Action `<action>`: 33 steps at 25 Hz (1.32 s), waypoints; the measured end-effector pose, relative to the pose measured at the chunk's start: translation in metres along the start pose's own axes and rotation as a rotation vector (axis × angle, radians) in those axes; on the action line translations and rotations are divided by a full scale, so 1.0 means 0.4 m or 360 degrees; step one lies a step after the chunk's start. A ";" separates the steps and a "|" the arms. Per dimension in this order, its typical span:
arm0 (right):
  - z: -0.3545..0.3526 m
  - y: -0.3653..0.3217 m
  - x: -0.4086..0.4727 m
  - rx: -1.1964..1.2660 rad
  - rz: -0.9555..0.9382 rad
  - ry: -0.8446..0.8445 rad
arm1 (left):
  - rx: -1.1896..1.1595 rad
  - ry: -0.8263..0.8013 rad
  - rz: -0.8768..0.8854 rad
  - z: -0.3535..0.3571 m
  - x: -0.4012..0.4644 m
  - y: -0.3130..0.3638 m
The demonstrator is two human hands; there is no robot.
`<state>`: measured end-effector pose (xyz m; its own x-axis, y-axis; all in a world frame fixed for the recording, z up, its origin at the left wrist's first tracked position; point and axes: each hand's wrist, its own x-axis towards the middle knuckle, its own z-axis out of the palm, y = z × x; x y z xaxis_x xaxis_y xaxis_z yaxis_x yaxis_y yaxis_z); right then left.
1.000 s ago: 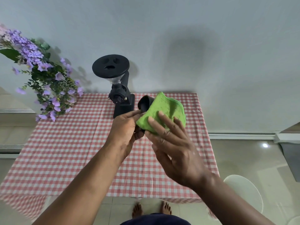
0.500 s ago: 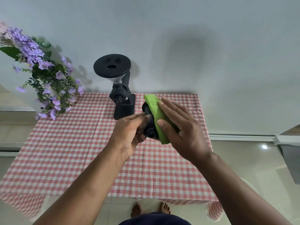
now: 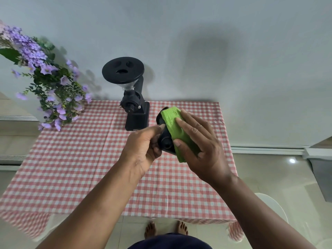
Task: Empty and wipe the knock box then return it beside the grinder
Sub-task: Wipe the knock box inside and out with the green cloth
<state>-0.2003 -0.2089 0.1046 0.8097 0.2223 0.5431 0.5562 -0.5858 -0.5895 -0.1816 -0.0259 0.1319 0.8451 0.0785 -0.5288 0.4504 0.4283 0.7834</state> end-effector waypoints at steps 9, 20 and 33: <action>-0.047 -0.012 0.044 0.0163 0.0126 -0.0039 | 0.0469 -0.0313 0.0072 -0.011 -0.004 0.002; -0.044 0.002 0.012 0.0063 0.0008 -0.0090 | 0.0528 -0.0441 0.0364 -0.027 -0.037 -0.002; -0.059 -0.014 0.054 0.0084 0.0329 -0.0149 | 0.0627 -0.0461 0.0569 -0.059 -0.036 -0.011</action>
<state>-0.1903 -0.2193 0.1340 0.9199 0.1746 0.3512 0.3838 -0.5852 -0.7143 -0.2024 -0.0074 0.1284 0.9829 -0.1161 -0.1431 0.1497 0.0508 0.9874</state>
